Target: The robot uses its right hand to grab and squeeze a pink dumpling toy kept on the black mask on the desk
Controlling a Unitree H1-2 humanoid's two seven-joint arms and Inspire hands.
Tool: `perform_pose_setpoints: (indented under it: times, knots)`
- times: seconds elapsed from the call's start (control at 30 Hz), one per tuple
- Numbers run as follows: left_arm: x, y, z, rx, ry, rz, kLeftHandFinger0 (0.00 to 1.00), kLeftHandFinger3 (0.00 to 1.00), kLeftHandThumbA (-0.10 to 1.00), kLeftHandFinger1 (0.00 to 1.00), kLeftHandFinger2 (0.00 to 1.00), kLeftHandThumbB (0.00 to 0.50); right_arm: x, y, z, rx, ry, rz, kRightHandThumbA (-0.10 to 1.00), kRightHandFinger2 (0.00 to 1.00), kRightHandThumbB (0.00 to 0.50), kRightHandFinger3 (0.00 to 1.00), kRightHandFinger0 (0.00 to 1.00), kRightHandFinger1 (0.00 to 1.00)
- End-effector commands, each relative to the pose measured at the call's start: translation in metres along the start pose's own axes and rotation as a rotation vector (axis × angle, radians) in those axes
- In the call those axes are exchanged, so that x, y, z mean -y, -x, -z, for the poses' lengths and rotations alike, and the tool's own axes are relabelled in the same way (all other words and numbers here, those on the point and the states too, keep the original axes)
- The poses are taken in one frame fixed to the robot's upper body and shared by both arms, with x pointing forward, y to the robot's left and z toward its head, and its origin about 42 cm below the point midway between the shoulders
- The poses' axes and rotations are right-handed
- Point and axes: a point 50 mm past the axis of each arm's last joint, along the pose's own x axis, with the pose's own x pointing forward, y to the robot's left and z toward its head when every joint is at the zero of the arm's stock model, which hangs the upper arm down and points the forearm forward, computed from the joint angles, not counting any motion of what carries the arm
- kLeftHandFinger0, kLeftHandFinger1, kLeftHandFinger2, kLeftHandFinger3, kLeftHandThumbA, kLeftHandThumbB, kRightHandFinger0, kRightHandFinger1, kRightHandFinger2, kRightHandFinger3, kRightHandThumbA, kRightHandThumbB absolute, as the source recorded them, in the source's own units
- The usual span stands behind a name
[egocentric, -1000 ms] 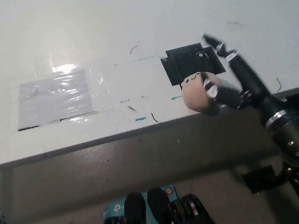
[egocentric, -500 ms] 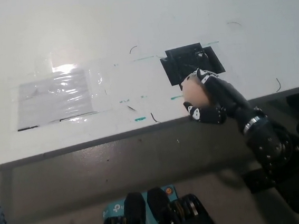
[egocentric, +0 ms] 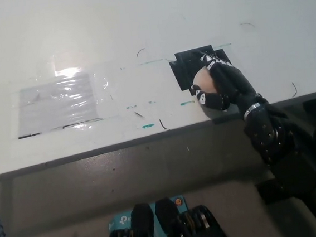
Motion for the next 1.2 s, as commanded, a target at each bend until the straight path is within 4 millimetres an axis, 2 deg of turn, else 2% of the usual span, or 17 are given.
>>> perform_pose_setpoints:
  times: [0.0, 0.33, 0.47, 0.57, 0.6, 0.63, 0.7, 0.73, 0.77, 0.8, 0.83, 0.93, 0.97, 1.03, 1.07, 1.1, 1.17]
  knots:
    - [-0.014, -0.002, -0.024, 0.063, -0.043, 0.006, 0.00, 0.07, 1.00, 0.00, 0.05, 0.500, 0.013, -0.014, -0.016, 0.085, 0.014, 0.033, 0.40, 1.00, 0.388, 1.00, 1.00, 1.00]
    - [-0.015, -0.010, -0.039, 0.079, -0.053, 0.008, 0.00, 0.07, 1.00, 0.00, 0.03, 0.500, 0.000, -0.015, -0.006, -0.056, 0.160, -0.164, 0.36, 1.00, 0.427, 1.00, 1.00, 1.00]
    - [-0.015, -0.012, -0.045, 0.088, -0.063, 0.014, 0.00, 0.09, 1.00, 0.01, 0.08, 0.500, 0.001, -0.017, -0.002, -0.100, 0.222, -0.249, 0.41, 1.00, 0.435, 1.00, 1.00, 1.00]
    - [-0.016, -0.014, -0.048, 0.092, -0.062, 0.013, 0.00, 0.10, 1.00, 0.00, 0.08, 0.500, -0.005, -0.017, 0.002, -0.152, 0.404, -0.351, 0.51, 1.00, 0.471, 1.00, 1.00, 1.00]
    - [-0.016, -0.015, -0.048, 0.095, -0.065, 0.019, 0.00, 0.11, 1.00, 0.00, 0.08, 0.500, -0.011, -0.017, 0.003, -0.113, 0.514, -0.385, 0.50, 1.00, 0.483, 1.00, 0.53, 0.91]
    - [-0.016, -0.015, -0.048, 0.098, -0.068, 0.013, 0.00, 0.10, 1.00, 0.00, 0.07, 0.500, -0.011, -0.018, 0.002, -0.107, 0.536, -0.377, 0.47, 1.00, 0.457, 1.00, 0.42, 0.71]
    - [-0.016, -0.017, -0.049, 0.093, -0.083, 0.024, 0.00, 0.11, 1.00, 0.01, 0.08, 0.500, -0.014, -0.018, 0.003, -0.082, 0.598, -0.358, 0.42, 1.00, 0.404, 1.00, 0.32, 0.58]
    - [-0.015, -0.017, -0.051, 0.096, -0.068, 0.022, 0.00, 0.10, 1.00, 0.00, 0.08, 0.500, -0.018, -0.018, 0.004, -0.079, 0.601, -0.338, 0.17, 0.99, 0.243, 1.00, 0.30, 0.53]
    - [-0.015, -0.017, -0.051, 0.102, -0.065, 0.022, 0.00, 0.10, 1.00, 0.00, 0.08, 0.500, -0.019, -0.019, 0.004, -0.072, 0.595, -0.329, 0.08, 0.97, 0.203, 1.00, 0.28, 0.51]
    - [-0.016, -0.016, -0.050, 0.106, -0.066, 0.019, 0.00, 0.09, 1.00, 0.00, 0.08, 0.500, -0.022, -0.018, 0.004, -0.051, 0.639, -0.322, -0.09, 0.63, 0.083, 1.00, 0.05, 0.22]
    - [-0.015, -0.016, -0.050, 0.109, -0.064, 0.023, 0.00, 0.09, 1.00, 0.01, 0.09, 0.500, -0.023, -0.018, 0.004, -0.055, 0.631, -0.317, -0.10, 0.47, 0.003, 1.00, 0.00, 0.03]
    - [-0.015, -0.016, -0.050, 0.113, -0.065, 0.022, 0.00, 0.09, 1.00, 0.01, 0.09, 0.500, -0.023, -0.016, 0.004, -0.001, 0.646, -0.292, -0.10, 0.36, 0.000, 1.00, 0.00, 0.01]
    - [-0.015, -0.016, -0.050, 0.110, -0.061, 0.020, 0.00, 0.09, 1.00, 0.01, 0.09, 0.500, -0.023, -0.015, 0.006, 0.038, 0.658, -0.261, -0.10, 0.34, 0.038, 0.70, 0.00, 0.00]
    - [-0.017, -0.014, -0.050, 0.100, -0.082, 0.005, 0.00, 0.09, 1.00, 0.00, 0.08, 0.500, -0.025, -0.013, 0.009, 0.113, 0.665, -0.201, -0.10, 0.44, 0.000, 0.30, 0.00, 0.05]
    - [-0.016, -0.014, -0.049, 0.102, -0.083, 0.005, 0.00, 0.09, 1.00, 0.00, 0.08, 0.500, -0.026, -0.012, 0.012, 0.129, 0.626, -0.164, -0.10, 0.53, 0.000, 0.27, 0.00, 0.13]
    - [-0.015, -0.013, -0.048, 0.103, -0.060, 0.011, 0.00, 0.10, 1.00, 0.00, 0.08, 0.500, -0.026, -0.010, 0.013, 0.150, 0.594, -0.128, -0.10, 0.45, 0.000, 0.05, 0.00, 0.07]
    - [-0.016, -0.013, -0.046, 0.105, -0.054, 0.013, 0.00, 0.11, 1.00, 0.00, 0.09, 0.500, -0.026, -0.007, 0.014, 0.197, 0.613, -0.024, -0.10, 0.36, 0.000, 0.02, 0.00, 0.00]
